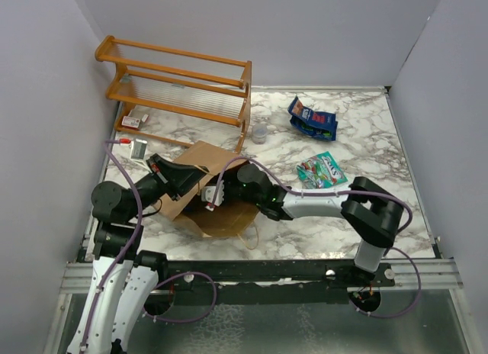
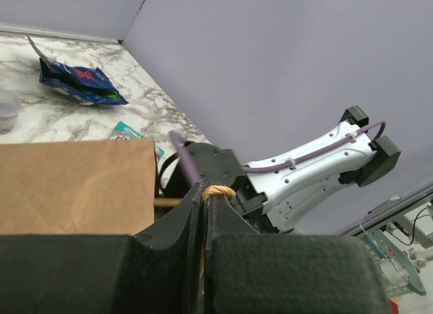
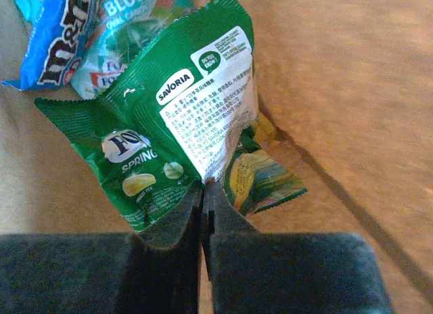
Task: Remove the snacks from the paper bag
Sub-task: Take out the snack from the paper bag.
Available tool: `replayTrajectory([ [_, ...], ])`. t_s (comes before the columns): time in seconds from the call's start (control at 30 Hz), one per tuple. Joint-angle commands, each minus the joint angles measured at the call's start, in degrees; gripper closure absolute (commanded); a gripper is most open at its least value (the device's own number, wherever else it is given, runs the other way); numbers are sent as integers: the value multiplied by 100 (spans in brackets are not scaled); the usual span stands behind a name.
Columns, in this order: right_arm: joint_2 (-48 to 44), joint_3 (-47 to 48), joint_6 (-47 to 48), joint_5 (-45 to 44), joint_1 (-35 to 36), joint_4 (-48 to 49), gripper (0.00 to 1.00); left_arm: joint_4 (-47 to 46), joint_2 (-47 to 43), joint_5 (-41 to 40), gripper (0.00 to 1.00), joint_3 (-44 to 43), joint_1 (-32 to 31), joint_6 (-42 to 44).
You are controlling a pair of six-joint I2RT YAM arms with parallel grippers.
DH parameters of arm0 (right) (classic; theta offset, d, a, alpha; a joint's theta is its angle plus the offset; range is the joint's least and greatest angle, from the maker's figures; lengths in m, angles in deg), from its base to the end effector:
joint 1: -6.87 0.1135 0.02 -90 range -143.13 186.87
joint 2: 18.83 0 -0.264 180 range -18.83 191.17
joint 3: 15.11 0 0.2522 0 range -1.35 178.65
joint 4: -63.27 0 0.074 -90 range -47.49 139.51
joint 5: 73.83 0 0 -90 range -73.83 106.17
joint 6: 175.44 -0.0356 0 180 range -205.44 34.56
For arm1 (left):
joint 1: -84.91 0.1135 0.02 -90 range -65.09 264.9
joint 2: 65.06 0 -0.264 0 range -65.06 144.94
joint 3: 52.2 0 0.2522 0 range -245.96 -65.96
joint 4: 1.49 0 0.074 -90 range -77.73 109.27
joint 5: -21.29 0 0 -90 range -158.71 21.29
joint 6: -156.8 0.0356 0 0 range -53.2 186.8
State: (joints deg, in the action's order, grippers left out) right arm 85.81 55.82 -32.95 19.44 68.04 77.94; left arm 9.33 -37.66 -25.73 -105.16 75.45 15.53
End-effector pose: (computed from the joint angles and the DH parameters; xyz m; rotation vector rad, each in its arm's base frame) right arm 0.1911 0.3515 0.1932 -1.6160 1.0100 0.1570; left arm 0.1044 -0.0420 0.3693 0.1636 1.5188 -1.3542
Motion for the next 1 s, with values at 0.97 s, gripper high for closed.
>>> replayTrajectory([
  [0.97,-5187,-1019,-3731,739,97,-1885,99,653,112,-1129,100,-457,-15,271],
])
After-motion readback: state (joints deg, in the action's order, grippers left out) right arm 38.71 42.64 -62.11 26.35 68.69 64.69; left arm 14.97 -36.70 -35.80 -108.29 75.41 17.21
